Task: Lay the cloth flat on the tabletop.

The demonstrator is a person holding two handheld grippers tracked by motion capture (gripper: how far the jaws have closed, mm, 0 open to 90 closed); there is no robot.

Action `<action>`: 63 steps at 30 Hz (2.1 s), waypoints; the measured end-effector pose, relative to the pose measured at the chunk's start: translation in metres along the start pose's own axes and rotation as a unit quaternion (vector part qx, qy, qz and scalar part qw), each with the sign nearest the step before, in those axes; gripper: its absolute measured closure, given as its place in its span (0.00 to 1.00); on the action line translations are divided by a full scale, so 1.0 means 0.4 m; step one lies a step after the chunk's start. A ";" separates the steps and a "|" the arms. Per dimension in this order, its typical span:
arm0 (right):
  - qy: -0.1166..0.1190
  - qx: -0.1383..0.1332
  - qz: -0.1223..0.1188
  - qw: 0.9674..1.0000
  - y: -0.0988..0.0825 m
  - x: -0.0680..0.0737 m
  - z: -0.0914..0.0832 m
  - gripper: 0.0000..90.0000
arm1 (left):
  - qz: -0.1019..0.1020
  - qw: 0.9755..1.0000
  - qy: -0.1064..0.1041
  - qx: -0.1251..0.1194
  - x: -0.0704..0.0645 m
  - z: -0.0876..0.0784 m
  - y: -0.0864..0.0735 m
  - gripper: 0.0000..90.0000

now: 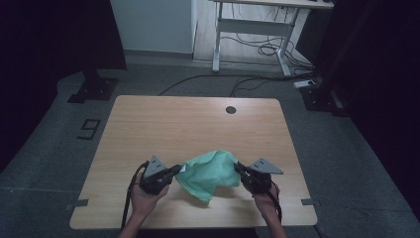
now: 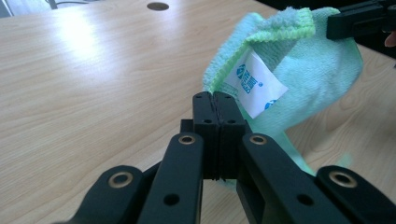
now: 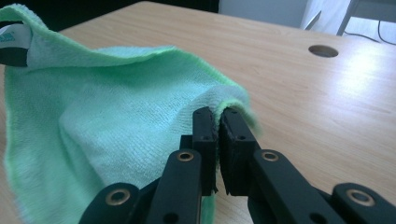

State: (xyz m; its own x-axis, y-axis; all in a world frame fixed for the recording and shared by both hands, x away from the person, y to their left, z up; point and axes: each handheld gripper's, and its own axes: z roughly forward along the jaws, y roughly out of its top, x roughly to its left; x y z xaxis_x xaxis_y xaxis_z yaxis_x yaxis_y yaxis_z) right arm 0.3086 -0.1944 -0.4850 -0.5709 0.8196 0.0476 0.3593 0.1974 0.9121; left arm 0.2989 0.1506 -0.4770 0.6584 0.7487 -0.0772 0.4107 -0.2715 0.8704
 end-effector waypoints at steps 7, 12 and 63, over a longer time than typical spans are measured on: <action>0.004 -0.013 -0.005 1.000 0.011 0.008 -0.017 0.95 | 0.004 1.000 0.000 -0.010 -0.002 -0.028 0.007 0.99; 0.007 -0.027 -0.007 1.000 0.019 0.008 -0.030 0.95 | -0.002 1.000 -0.008 -0.015 0.006 -0.039 0.009 0.99; -0.008 0.064 0.023 0.998 -0.052 -0.035 0.116 0.50 | -0.033 0.997 -0.011 0.070 0.056 0.135 -0.023 0.53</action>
State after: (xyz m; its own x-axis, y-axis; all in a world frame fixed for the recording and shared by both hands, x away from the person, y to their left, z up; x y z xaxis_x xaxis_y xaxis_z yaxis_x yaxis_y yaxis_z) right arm 0.3432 -0.1851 -0.5234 -0.5410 0.8371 0.0805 0.4764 0.2262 0.8496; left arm 0.3437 0.1372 -0.5131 0.6403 0.7543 -0.1450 0.5373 -0.3051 0.7863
